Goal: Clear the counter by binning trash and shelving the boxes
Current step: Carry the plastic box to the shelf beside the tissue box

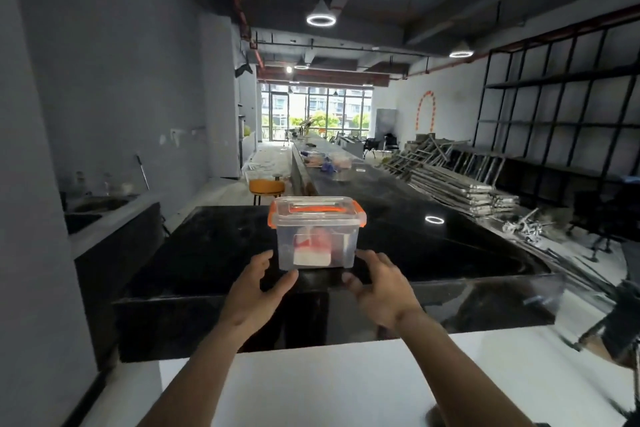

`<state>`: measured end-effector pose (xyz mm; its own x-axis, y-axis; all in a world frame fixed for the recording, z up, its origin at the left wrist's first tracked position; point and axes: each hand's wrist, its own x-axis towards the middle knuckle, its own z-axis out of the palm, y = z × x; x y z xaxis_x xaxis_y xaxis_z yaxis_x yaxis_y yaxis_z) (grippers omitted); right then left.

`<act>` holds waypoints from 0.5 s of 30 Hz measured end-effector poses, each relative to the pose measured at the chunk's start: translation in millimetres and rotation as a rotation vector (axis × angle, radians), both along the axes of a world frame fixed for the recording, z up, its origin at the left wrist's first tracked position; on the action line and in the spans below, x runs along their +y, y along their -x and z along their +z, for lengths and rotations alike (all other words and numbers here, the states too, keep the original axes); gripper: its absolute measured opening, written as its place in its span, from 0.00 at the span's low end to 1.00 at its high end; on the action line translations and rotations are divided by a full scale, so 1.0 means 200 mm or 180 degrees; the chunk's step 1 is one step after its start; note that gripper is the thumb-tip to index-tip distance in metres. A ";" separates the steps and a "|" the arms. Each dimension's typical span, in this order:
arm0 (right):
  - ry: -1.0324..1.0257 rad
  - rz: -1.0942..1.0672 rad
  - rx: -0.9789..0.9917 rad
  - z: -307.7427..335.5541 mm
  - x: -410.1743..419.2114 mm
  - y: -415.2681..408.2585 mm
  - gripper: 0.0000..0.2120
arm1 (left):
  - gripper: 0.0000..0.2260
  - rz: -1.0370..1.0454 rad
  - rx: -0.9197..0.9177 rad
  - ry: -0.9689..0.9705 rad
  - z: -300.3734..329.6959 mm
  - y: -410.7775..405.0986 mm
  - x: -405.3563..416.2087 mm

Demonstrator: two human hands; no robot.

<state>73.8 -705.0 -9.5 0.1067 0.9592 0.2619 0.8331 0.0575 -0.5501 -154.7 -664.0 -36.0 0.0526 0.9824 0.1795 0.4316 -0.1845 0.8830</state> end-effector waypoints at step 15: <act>0.0337 -0.0539 0.3156 0.02 1.06 -0.26 0.45 | 0.34 0.0782 -0.2118 0.0636 0.10 -0.06 0.85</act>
<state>125.2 -493.7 -5.4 0.3669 0.9244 -0.1044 -0.0097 -0.1084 -0.9941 -141.9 -493.2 -15.4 -0.2308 0.9691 -0.0868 -0.1988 0.0404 0.9792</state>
